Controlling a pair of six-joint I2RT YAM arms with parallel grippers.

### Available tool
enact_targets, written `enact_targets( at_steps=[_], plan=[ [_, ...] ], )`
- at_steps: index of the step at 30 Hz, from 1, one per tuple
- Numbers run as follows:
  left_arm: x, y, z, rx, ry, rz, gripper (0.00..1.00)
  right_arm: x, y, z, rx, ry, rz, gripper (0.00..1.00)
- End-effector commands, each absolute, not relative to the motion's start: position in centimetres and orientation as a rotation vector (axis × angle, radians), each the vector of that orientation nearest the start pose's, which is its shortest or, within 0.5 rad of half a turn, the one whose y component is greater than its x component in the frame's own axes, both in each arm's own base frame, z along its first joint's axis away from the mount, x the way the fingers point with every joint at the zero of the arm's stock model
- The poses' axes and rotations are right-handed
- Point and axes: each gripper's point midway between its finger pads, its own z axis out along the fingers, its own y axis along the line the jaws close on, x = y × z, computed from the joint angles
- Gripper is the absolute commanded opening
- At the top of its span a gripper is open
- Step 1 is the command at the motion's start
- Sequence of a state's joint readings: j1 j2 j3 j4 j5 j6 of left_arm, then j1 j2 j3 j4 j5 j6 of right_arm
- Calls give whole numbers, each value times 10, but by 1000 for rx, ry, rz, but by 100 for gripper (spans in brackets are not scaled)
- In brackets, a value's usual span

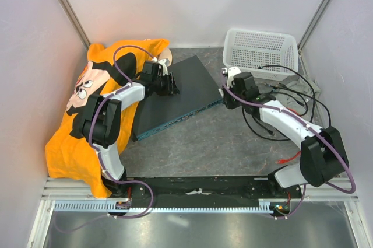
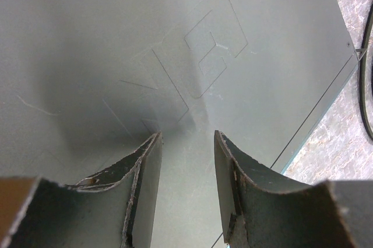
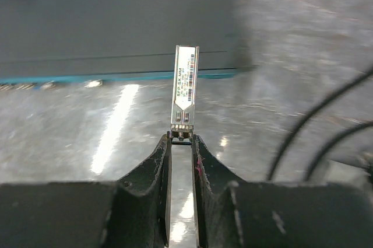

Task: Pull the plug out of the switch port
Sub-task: Place the plug at the center of the board.

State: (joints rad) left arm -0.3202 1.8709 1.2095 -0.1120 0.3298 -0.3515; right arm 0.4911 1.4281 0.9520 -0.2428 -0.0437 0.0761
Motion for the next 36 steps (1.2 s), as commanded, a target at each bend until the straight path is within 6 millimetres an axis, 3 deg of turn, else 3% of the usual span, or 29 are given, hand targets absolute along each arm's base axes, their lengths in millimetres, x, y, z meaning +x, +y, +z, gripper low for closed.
enact_targets(
  at_steps=[1,5,9,15,20,26,36],
  plan=[
    [400,-225,56,191,2492,-739,49,348,167,115,-460,2293,270,1],
    [400,-225,62,216,2473,-735,49,343,134,101,-362,2337,147,0],
    [395,-224,61,227,2466,-733,49,336,95,83,-157,2417,55,0],
    [389,-225,55,247,2469,-731,49,336,71,65,-9,2456,25,1],
    [390,-228,55,252,2470,-731,49,348,59,55,61,2442,0,1],
    [385,-229,53,257,2482,-735,49,361,48,34,72,2445,-14,11],
    [385,-231,48,256,2495,-750,49,395,58,41,29,2404,11,9]
  ],
)
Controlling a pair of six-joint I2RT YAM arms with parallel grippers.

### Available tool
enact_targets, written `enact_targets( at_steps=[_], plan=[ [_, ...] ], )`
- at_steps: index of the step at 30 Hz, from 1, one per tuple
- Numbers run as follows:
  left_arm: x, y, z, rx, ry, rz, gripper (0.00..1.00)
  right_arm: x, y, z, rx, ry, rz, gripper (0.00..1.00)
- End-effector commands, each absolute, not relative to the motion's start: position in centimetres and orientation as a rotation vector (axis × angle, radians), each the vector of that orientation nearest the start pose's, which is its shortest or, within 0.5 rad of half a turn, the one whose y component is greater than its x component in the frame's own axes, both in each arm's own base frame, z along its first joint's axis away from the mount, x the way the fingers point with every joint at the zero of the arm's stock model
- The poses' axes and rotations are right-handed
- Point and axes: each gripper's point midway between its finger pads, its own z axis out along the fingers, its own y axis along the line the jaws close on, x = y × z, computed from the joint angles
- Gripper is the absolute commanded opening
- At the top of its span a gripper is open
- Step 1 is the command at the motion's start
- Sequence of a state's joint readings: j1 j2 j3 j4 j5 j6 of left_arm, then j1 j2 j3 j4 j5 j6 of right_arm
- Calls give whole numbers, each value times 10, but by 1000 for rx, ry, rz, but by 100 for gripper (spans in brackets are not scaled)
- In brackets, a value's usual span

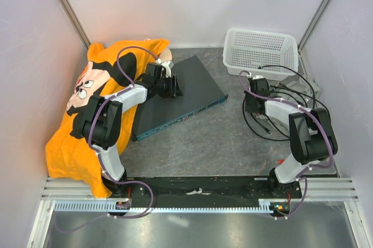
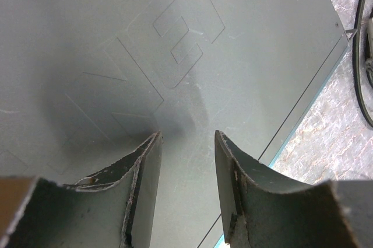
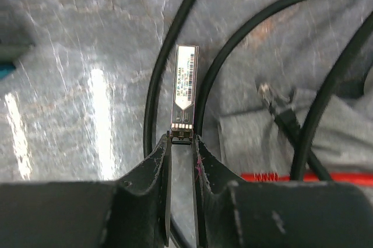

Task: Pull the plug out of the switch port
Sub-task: Place the plug at the center of the board.

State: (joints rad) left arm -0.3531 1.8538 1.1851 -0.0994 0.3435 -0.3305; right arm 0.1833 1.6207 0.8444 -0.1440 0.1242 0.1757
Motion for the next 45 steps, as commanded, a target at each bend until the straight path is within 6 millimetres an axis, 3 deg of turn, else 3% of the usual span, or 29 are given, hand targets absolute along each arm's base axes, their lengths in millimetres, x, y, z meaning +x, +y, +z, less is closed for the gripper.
enact_targets(
  at_steps=[1,3,4,7,11,15,16,18,19,20,23,24,28,34,42,45],
  plan=[
    [385,-232,48,255,2497,-755,49,396,58,41,28,2404,9,11],
    [385,-232,46,253,2502,-756,49,400,58,38,35,2408,2,25],
    [385,-232,47,254,2502,-758,49,402,54,37,50,2407,-20,40],
    [384,-232,46,256,2503,-755,49,402,47,31,83,2417,-78,60],
    [384,-232,46,258,2503,-755,49,396,28,27,131,2430,-180,71],
    [386,-232,45,253,2505,-757,50,401,30,42,132,2404,-142,71],
    [386,-233,46,254,2505,-761,50,404,40,50,108,2392,-72,71],
    [386,-233,45,255,2505,-763,49,420,78,88,-15,2310,162,72],
    [386,-234,45,255,2509,-768,50,423,92,104,-62,2277,218,72],
    [386,-234,46,255,2506,-773,49,427,112,131,-122,2211,250,72],
    [386,-235,46,254,2508,-782,50,423,152,167,-262,2122,321,75],
    [386,-236,46,253,2505,-785,50,419,160,170,-286,2116,339,75],
    [388,-236,51,256,2497,-779,50,388,204,162,-424,2142,404,75],
    [389,-232,69,268,2462,-762,50,341,244,128,-573,2238,469,72],
    [375,-218,90,241,2434,-712,50,307,293,109,-692,2272,492,64],
    [365,-209,85,219,2460,-672,49,299,308,102,-698,2277,482,60]
  ],
)
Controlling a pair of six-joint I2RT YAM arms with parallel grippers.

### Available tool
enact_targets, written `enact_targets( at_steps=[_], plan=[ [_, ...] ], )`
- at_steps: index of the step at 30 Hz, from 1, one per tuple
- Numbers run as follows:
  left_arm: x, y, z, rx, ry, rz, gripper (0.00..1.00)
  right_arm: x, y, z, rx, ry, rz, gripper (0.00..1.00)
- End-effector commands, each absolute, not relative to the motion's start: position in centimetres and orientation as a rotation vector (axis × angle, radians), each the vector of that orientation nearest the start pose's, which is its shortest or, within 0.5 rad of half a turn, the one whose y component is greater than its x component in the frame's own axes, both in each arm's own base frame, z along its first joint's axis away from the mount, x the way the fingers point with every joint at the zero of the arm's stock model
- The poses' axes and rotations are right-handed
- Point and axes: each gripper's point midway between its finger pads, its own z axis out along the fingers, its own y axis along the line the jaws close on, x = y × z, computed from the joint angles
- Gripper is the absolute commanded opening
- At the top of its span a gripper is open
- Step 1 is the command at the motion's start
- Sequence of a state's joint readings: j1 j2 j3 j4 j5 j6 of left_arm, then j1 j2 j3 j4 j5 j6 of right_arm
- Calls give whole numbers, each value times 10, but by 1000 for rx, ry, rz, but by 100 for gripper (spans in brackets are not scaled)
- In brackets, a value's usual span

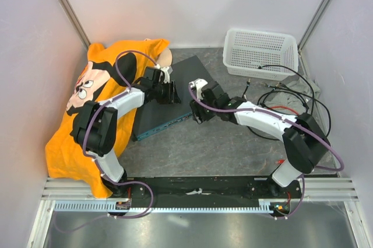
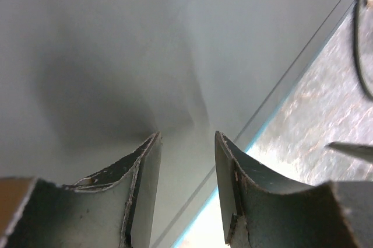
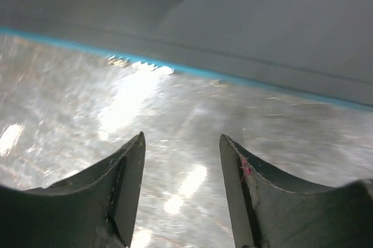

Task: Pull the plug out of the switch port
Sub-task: Place the plug at the center of the board, then adjust the switch port at the center of the board.

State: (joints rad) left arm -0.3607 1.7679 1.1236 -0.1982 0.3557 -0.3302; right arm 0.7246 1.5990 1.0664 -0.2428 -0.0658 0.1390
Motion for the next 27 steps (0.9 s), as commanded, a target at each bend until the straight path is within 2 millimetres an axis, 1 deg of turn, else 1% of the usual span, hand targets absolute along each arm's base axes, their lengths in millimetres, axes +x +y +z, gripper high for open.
enact_targets(
  at_steps=[1,5,6,8,9,10,11,12,14,15,16,18,19,21,22,27],
  plan=[
    [360,-205,86,216,2458,-664,50,300,313,102,-691,2273,468,59],
    [353,-194,94,223,2398,-624,51,303,327,97,-665,2289,484,55],
    [349,-191,89,222,2406,-607,51,305,328,95,-651,2297,480,55],
    [349,-187,90,222,2393,-584,52,311,331,90,-608,2317,466,52],
    [348,-183,85,221,2392,-557,52,312,332,85,-597,2330,455,52],
    [348,-180,82,230,2393,-537,53,315,335,89,-579,2322,455,52],
    [347,-177,80,222,2402,-528,53,315,338,88,-580,2324,459,51],
    [343,-174,75,209,2421,-534,55,314,341,88,-583,2326,461,50],
    [341,-167,69,143,2447,-538,56,314,348,86,-583,2319,469,50],
    [338,-163,61,118,2471,-536,56,314,350,82,-583,2321,466,50],
    [340,-158,59,79,2469,-538,56,316,354,83,-578,2308,471,50],
    [335,-152,50,48,2489,-537,55,317,357,81,-582,2294,455,50],
    [336,-148,48,15,2492,-540,55,318,359,83,-584,2289,457,50],
    [333,-148,44,0,2510,-562,54,318,361,81,-605,2292,454,50],
    [332,-147,40,-16,2522,-570,53,321,363,82,-599,2285,451,50],
    [342,-147,47,-4,2483,-557,54,325,363,78,-588,2291,423,50]
  ],
)
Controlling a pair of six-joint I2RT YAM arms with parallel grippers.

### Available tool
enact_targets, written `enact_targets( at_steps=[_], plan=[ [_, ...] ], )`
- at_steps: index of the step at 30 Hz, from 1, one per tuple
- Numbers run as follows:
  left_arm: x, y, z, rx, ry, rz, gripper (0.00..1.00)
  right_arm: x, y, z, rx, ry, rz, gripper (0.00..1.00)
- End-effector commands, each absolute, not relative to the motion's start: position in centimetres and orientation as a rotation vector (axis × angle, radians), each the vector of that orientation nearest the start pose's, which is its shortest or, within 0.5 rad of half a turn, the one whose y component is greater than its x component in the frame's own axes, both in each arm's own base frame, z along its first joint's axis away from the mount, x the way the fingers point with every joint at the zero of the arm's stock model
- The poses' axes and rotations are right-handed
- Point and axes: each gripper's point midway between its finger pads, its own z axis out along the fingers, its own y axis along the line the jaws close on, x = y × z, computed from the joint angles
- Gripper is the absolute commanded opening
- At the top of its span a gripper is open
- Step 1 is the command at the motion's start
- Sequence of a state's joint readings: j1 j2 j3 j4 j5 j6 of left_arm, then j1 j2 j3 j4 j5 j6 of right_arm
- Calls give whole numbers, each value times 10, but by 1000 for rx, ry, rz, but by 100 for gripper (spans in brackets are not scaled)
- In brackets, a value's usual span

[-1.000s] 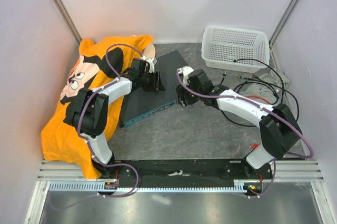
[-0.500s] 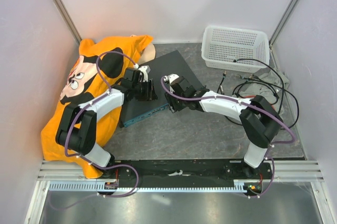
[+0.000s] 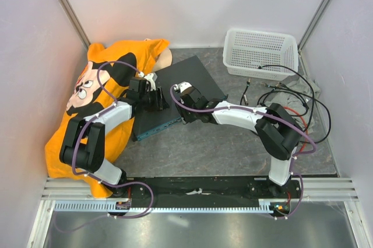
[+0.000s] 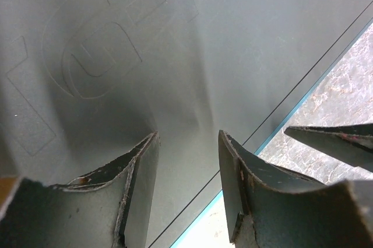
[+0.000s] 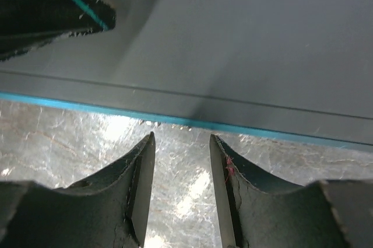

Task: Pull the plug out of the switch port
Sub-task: Adjust the switch port at the center of the board.

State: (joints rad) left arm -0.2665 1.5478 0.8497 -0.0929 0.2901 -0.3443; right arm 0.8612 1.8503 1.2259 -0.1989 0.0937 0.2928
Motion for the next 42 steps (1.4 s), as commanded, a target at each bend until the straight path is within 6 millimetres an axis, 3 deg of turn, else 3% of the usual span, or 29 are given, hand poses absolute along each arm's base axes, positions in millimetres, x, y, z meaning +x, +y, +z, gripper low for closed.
enact_targets(
  at_steps=[1,18,42],
  plan=[
    [343,-146,47,3,2480,-551,54,326,363,78,-588,2288,419,50],
    [345,-144,48,-4,2462,-552,56,319,364,64,-585,2321,387,48],
    [349,-149,47,-10,2471,-586,56,302,363,79,-584,2332,352,46]
  ],
)
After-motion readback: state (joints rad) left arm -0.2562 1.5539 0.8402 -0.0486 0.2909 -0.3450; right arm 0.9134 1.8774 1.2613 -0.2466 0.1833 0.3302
